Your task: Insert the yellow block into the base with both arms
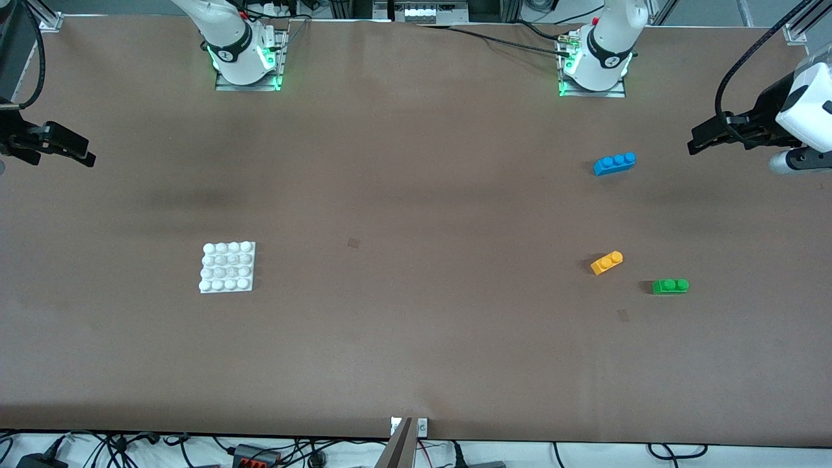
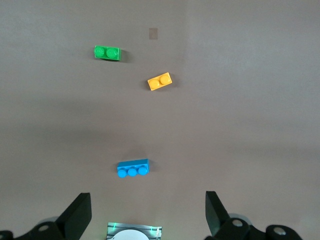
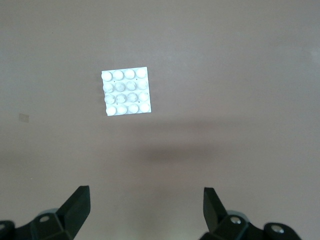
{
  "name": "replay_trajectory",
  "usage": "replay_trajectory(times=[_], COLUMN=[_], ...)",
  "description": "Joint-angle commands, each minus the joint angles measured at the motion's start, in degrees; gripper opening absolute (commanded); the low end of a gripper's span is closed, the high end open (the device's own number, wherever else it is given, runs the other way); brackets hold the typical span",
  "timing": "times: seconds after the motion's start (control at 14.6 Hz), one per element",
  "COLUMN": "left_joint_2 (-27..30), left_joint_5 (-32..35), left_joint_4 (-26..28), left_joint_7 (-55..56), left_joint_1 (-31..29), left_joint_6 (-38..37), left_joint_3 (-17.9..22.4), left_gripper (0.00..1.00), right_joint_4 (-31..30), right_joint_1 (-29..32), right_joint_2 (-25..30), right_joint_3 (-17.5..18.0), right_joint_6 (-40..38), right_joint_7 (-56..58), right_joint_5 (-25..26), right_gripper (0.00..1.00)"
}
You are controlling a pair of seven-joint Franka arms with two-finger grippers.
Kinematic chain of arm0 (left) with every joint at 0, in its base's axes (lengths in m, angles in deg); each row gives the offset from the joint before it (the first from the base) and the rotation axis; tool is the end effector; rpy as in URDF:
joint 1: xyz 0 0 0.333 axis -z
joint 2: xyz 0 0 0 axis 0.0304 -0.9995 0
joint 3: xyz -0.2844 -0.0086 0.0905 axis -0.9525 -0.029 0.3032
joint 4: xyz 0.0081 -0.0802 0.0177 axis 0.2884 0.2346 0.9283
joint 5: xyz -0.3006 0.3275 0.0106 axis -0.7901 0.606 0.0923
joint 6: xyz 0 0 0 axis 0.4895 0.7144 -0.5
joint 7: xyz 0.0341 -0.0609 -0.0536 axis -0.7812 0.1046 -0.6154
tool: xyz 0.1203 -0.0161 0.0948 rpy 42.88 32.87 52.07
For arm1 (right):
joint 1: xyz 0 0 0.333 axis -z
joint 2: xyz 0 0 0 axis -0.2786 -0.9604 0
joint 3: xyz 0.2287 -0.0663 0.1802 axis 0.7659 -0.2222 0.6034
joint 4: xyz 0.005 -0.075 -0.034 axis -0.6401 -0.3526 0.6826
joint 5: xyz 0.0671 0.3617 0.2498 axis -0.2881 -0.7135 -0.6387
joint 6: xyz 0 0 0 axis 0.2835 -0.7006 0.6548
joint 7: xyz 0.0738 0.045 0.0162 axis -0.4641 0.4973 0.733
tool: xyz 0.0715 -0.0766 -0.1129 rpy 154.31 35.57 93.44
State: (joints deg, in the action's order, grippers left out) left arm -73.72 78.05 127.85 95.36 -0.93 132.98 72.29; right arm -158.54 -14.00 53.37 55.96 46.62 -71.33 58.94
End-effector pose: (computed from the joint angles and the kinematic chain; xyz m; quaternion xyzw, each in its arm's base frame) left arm 0.5918 -0.0289 0.5563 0.9956 0.0632 -0.0666 0.0206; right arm 0.6034 -0.0532 0.5227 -0.9998 0.0169 0.0137 0.0032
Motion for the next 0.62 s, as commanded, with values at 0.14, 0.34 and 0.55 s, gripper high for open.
replay_trajectory(times=[0.14, 0.34, 0.55], left_joint_2=[0.4, 0.4, 0.3], left_joint_5=[-1.0, -1.1, -1.1], left_joint_4=[0.8, 0.8, 0.7], left_joint_7=[-3.4, -3.3, -3.4], left_joint_1=[-0.9, -1.0, -1.2], left_joint_6=[0.3, 0.3, 0.3], left_joint_3=[0.5, 0.5, 0.5], left_gripper=[1.00, 1.00, 1.00], right_joint_4=[1.1, 0.7, 0.1], right_joint_1=[-0.1, -0.1, -0.1], right_joint_2=[-1.4, -4.4, -8.0], right_joint_3=[0.3, 0.3, 0.4], right_joint_6=[-0.8, -4.1, -5.8], right_joint_7=[-0.7, -0.7, -1.3], right_joint_5=[0.7, 0.7, 0.6], right_gripper=[1.00, 1.00, 1.00])
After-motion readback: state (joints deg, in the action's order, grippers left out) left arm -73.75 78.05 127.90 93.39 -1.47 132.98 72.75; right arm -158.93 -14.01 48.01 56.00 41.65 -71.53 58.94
